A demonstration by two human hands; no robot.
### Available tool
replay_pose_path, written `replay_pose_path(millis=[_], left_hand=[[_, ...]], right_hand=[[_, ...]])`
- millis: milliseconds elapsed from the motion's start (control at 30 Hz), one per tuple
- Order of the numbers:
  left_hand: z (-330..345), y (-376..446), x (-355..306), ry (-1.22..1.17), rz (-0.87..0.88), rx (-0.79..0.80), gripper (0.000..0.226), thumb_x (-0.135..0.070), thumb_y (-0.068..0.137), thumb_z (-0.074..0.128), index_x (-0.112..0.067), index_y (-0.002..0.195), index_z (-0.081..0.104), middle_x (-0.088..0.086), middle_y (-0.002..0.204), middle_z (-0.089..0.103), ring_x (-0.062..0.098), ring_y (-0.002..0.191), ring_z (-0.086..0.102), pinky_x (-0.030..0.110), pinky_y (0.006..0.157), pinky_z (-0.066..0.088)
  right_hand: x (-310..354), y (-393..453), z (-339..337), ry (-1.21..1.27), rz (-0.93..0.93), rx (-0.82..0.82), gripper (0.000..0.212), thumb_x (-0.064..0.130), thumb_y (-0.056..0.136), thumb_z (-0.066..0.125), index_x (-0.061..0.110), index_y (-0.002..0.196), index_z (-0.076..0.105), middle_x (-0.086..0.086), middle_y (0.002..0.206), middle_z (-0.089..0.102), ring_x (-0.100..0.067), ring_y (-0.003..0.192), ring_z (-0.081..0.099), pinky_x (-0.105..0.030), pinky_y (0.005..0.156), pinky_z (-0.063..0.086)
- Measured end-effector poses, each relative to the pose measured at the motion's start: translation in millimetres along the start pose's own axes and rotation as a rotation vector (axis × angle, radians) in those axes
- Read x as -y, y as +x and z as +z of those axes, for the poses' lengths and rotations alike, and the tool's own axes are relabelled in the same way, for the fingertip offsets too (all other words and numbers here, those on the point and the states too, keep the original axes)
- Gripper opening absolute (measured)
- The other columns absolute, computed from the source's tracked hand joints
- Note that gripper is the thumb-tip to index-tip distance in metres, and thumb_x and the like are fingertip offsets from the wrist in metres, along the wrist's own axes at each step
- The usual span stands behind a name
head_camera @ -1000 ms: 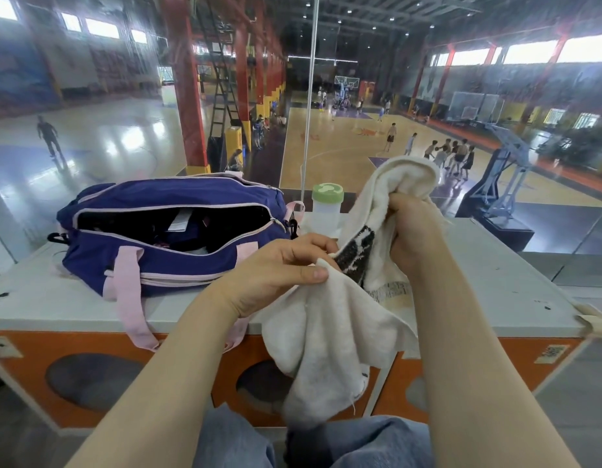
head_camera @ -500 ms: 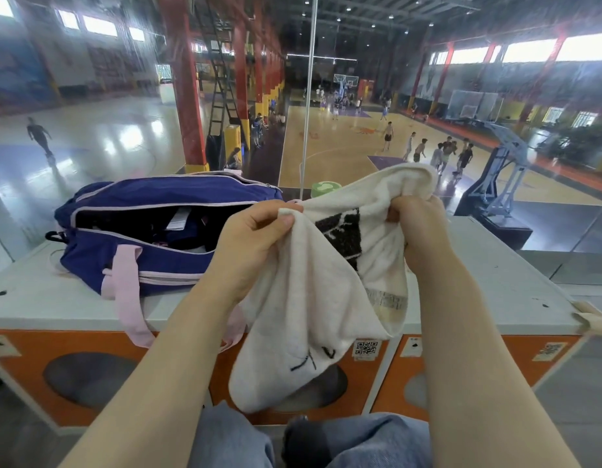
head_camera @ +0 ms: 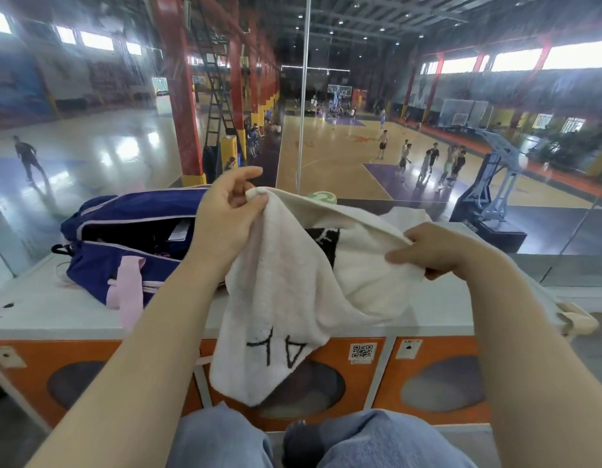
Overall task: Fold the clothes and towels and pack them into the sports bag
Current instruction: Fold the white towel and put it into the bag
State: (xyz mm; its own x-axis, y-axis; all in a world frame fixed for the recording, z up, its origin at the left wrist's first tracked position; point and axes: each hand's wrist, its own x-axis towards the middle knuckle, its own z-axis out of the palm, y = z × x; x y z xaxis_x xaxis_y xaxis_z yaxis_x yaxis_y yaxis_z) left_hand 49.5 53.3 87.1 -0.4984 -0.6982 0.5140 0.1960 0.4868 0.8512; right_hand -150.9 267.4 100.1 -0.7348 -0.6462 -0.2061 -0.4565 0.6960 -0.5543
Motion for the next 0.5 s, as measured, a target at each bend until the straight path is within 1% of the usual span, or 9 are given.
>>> replay_pose_path(millis=[67,100,200,233,267,333,400,467,500], left_hand=[[-9,9,-6,0.044,-0.019,-0.028,0.032,-0.019,0.090,0.065,-0.032,0.119,0.063,-0.008,0.114,0.062,0.006,0.102,0.058,0.022,0.086,0.048],[-13,14,-11,0.054,-0.013,-0.043,0.030,-0.020,0.090,0.064,-0.031,0.118,0.063,-0.008,0.116,0.062,0.006,0.103,0.058,0.023,0.087,0.049],[-23,31,-33,0.121,0.040,-0.029,0.023,-0.018,0.090,0.063,-0.029,0.111,0.065,-0.011,0.110,0.064,0.004,0.098,0.059,0.015,0.082,0.047],[-25,35,-40,0.168,0.066,-0.007,0.021,-0.018,0.090,0.062,-0.030,0.108,0.065,-0.012,0.107,0.064,0.005,0.098,0.059,0.016,0.081,0.046],[-25,39,-46,0.214,0.089,0.017,0.020,-0.019,0.090,0.061,-0.031,0.105,0.064,-0.012,0.107,0.064,0.007,0.099,0.059,0.020,0.084,0.046],[-28,46,-56,0.274,0.117,0.057,0.018,-0.020,0.090,0.059,-0.034,0.101,0.063,-0.012,0.107,0.065,0.010,0.100,0.060,0.027,0.086,0.046],[-32,49,-66,0.303,0.122,0.070,0.018,-0.020,0.090,0.059,-0.035,0.100,0.063,-0.012,0.107,0.065,0.012,0.100,0.060,0.028,0.084,0.046],[-37,50,-73,0.313,0.119,0.054,0.018,-0.020,0.091,0.058,-0.033,0.101,0.063,-0.010,0.108,0.065,0.013,0.101,0.060,0.028,0.083,0.046],[-39,49,-76,0.310,0.117,0.041,0.018,-0.019,0.091,0.057,-0.032,0.102,0.063,-0.009,0.108,0.064,0.014,0.101,0.059,0.026,0.081,0.046]], right_hand=[[0,-10,-18,-0.009,-0.045,0.086,0.031,0.029,0.086,0.072,0.004,0.105,0.069,-0.020,0.100,0.069,-0.027,0.081,0.062,-0.039,0.072,0.055],[2,-17,-28,0.003,-0.065,0.152,0.031,0.029,0.085,0.074,0.007,0.106,0.070,-0.018,0.104,0.070,-0.027,0.086,0.063,-0.040,0.077,0.054],[8,-35,-54,-0.007,-0.066,0.304,0.032,0.027,0.082,0.076,0.011,0.109,0.071,-0.010,0.104,0.072,-0.021,0.090,0.065,-0.032,0.079,0.051],[12,-39,-63,-0.030,-0.055,0.320,0.031,0.025,0.082,0.076,0.012,0.109,0.071,-0.007,0.103,0.072,-0.020,0.091,0.066,-0.030,0.080,0.053],[15,-42,-71,-0.061,-0.042,0.322,0.030,0.025,0.082,0.075,0.013,0.109,0.070,-0.007,0.104,0.073,-0.020,0.091,0.068,-0.030,0.080,0.055],[23,-47,-85,-0.137,-0.004,0.302,0.027,0.025,0.086,0.072,0.015,0.110,0.066,-0.010,0.104,0.072,-0.022,0.088,0.072,-0.031,0.073,0.059],[33,-51,-95,-0.234,0.012,0.184,0.024,0.026,0.091,0.067,0.010,0.109,0.062,-0.013,0.099,0.069,-0.023,0.072,0.075,-0.027,0.058,0.057],[42,-55,-104,-0.261,-0.025,0.049,0.026,0.026,0.091,0.068,0.003,0.100,0.061,-0.012,0.079,0.068,-0.016,0.051,0.069,-0.023,0.046,0.052],[46,-59,-109,-0.248,-0.053,0.027,0.026,0.026,0.089,0.071,0.003,0.094,0.062,-0.008,0.067,0.066,-0.013,0.044,0.062,-0.021,0.043,0.048]])
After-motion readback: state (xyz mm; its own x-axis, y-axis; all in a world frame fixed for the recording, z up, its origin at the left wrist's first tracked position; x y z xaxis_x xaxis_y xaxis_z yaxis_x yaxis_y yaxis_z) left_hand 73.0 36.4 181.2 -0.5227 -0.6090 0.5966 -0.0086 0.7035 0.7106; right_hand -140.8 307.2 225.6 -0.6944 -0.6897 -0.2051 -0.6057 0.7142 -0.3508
